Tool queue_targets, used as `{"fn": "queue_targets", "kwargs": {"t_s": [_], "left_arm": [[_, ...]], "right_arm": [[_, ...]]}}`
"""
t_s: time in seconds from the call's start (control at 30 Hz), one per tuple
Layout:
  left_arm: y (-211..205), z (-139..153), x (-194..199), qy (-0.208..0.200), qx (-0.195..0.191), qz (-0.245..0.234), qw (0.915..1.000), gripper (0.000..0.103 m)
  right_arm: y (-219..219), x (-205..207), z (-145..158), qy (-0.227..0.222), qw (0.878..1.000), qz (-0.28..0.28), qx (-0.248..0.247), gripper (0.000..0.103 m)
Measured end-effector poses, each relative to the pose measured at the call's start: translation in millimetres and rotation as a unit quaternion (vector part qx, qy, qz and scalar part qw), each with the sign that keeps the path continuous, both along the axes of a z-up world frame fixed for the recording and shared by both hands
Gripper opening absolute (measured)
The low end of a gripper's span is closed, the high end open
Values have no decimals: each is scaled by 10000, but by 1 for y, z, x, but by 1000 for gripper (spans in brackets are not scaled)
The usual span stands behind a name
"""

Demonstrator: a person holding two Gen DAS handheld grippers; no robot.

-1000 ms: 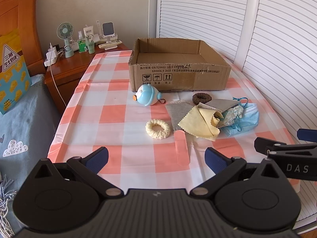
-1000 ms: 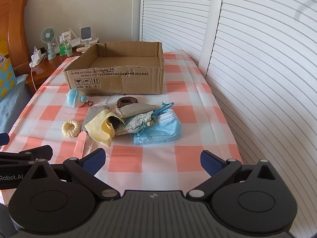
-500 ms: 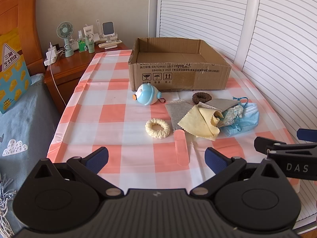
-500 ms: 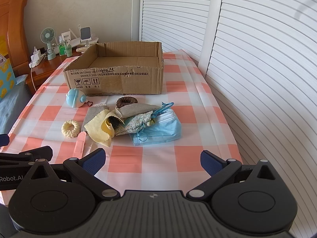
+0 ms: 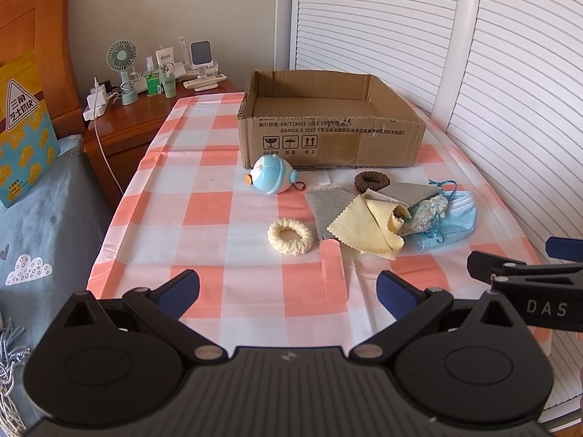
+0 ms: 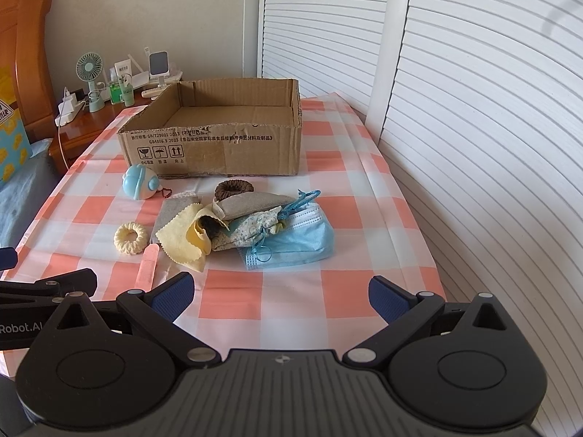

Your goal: Organize soft objects

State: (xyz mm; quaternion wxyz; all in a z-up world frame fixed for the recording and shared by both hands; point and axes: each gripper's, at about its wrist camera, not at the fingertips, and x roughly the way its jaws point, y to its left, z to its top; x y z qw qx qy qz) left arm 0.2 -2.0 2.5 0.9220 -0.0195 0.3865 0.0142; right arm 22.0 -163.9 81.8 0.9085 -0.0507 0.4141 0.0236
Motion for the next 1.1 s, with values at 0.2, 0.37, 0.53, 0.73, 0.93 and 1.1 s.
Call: {"fn": "queue_targets", "kwargs": {"t_s": [0.2, 0.37, 0.53, 0.73, 0.93, 1.1], "left_arm": [[-1, 2, 2, -34, -13, -79, 10000, 103], [-5, 5, 8, -140, 25, -261, 9996, 103], [-7, 6, 14, -282, 55, -519, 9982, 103], [-7, -5, 26, -299, 84, -810, 9962, 103], [-8, -30, 43, -29, 49, -996, 9950, 103], [-13, -49, 56, 172, 53, -1097, 9938, 103]], "right_arm": [[0, 3, -1, -29, 10000, 46, -27, 103], [-2, 9, -1, -86, 9999, 93, -50, 103], [-8, 13, -2, -215, 9993, 270, 109, 103], [-26, 19, -14, -292, 9982, 387, 353, 103], [-40, 23, -32, -183, 9992, 294, 202, 103], [-48, 25, -41, -118, 9995, 217, 201, 103]]}}
